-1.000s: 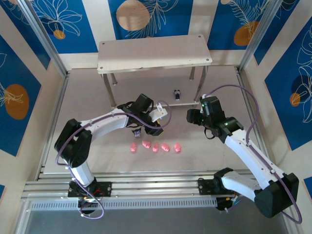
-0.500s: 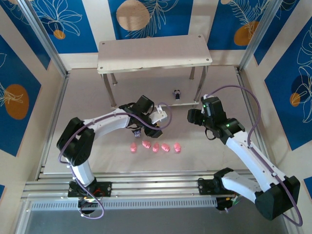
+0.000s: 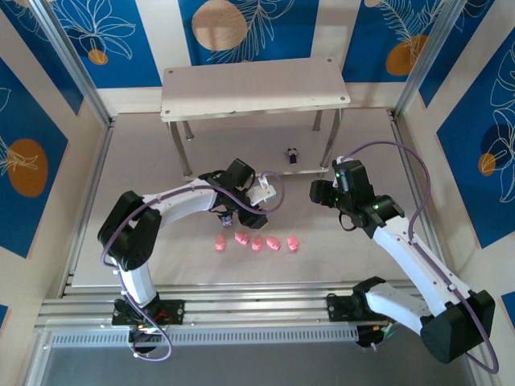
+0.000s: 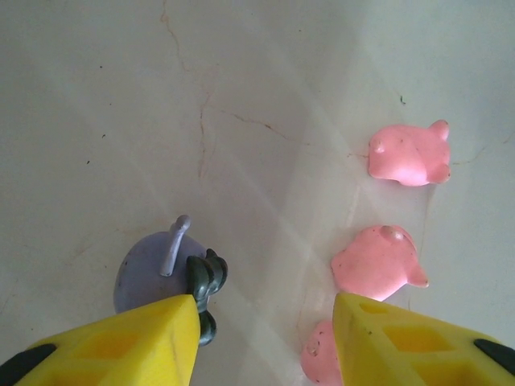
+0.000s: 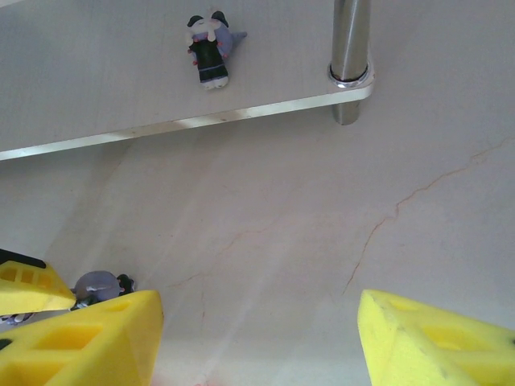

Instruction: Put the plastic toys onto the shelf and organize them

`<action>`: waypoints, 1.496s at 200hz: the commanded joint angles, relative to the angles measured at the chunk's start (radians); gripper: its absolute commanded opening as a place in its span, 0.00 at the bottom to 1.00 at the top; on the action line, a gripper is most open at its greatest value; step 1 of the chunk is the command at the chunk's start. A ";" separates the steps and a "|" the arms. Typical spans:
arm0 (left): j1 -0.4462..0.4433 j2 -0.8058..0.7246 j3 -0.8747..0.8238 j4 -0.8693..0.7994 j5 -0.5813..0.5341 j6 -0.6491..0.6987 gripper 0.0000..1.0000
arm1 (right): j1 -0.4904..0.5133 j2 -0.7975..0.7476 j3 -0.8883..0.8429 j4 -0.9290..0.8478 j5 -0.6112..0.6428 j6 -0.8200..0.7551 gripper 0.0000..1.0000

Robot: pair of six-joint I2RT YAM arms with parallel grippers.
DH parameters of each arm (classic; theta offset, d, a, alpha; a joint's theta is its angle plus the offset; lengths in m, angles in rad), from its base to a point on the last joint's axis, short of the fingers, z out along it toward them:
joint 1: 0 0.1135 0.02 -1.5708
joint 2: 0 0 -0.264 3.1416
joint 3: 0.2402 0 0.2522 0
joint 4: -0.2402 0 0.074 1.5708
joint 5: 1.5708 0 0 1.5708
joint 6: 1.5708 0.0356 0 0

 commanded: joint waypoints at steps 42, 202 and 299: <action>0.009 0.070 0.012 -0.031 0.039 0.030 0.48 | -0.013 -0.013 -0.015 0.008 -0.023 0.013 0.66; 0.031 0.038 0.016 -0.056 0.008 0.018 0.49 | -0.015 -0.014 -0.020 0.021 -0.042 0.029 0.66; 0.031 -0.024 0.060 -0.029 0.109 -0.037 0.48 | -0.017 -0.015 -0.026 0.026 -0.039 0.023 0.66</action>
